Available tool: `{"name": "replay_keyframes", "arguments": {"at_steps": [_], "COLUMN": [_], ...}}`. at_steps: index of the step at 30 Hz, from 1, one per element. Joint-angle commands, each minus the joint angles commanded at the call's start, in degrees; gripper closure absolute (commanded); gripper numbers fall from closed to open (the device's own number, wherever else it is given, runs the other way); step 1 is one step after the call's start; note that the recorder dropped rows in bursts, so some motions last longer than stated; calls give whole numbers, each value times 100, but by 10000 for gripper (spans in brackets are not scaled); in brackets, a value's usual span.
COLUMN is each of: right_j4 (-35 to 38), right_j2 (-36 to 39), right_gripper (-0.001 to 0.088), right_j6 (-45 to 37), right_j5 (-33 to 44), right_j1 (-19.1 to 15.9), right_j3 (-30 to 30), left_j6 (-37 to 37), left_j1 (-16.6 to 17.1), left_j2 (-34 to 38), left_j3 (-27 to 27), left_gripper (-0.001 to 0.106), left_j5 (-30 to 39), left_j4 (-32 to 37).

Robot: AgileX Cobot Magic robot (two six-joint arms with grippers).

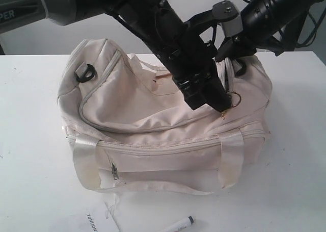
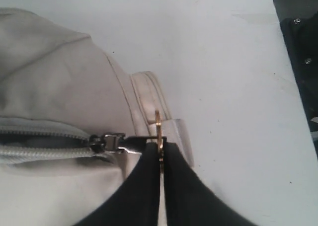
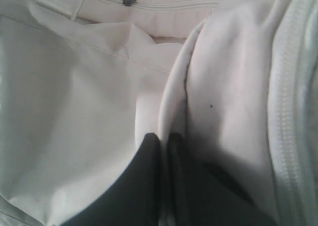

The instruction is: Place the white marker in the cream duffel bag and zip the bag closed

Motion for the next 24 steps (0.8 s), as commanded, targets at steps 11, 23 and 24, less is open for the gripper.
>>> {"name": "replay_keyframes", "arguments": {"at_steps": [11, 23, 24], "right_j4": [0, 0, 0], "right_j2": [0, 0, 0], "right_gripper": [868, 868, 868], "right_j6": [0, 0, 0], "right_j5": [0, -59, -71], "right_j1": [0, 0, 0], "right_j3": [0, 0, 0], "left_j6": [-152, -300, -335], "left_j1": [0, 0, 0], "left_j2": [0, 0, 0], "left_j3": [0, 0, 0], "left_gripper": [1053, 1053, 1053], "left_j5": [46, 46, 46], "left_j4": [824, 1349, 1349]}}
